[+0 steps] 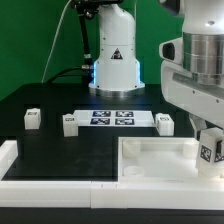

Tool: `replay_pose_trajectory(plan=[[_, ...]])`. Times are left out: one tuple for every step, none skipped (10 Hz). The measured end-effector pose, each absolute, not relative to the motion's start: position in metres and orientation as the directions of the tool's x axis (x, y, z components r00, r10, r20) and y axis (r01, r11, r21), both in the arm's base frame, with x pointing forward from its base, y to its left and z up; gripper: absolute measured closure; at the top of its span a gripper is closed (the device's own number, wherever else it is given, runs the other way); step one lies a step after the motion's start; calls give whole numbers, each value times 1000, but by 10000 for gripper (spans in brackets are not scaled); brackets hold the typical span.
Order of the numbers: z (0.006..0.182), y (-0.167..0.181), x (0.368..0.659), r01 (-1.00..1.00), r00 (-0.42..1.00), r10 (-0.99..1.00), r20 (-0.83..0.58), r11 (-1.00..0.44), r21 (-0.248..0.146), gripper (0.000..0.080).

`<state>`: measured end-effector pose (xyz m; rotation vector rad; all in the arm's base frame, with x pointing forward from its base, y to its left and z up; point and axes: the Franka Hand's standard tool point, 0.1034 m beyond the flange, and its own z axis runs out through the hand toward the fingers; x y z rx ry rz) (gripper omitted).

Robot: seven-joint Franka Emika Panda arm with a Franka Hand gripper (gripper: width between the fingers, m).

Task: Assemble one leg

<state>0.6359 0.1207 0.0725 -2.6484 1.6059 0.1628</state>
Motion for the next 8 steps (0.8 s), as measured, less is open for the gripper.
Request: replay_pose_trajectory(plan=[[73,121,636,-864,499,-859,-111,-504,15,353],[73,122,636,-862,503,-857,-111,-507,15,223],[73,122,635,-819,570,-815,-109,-574,10,223],[73,123,636,-748,660,-744,-107,-663,-1,165],[73,124,636,-657,751,-652,-103,-754,-11,165],[74,126,636,-563,824,-560,-91,-826,-13,152],[74,128,636,-410,910,-409,-72,-912,-6,150],[74,130,636,-272,960,-271,-66,-962,-7,150]])
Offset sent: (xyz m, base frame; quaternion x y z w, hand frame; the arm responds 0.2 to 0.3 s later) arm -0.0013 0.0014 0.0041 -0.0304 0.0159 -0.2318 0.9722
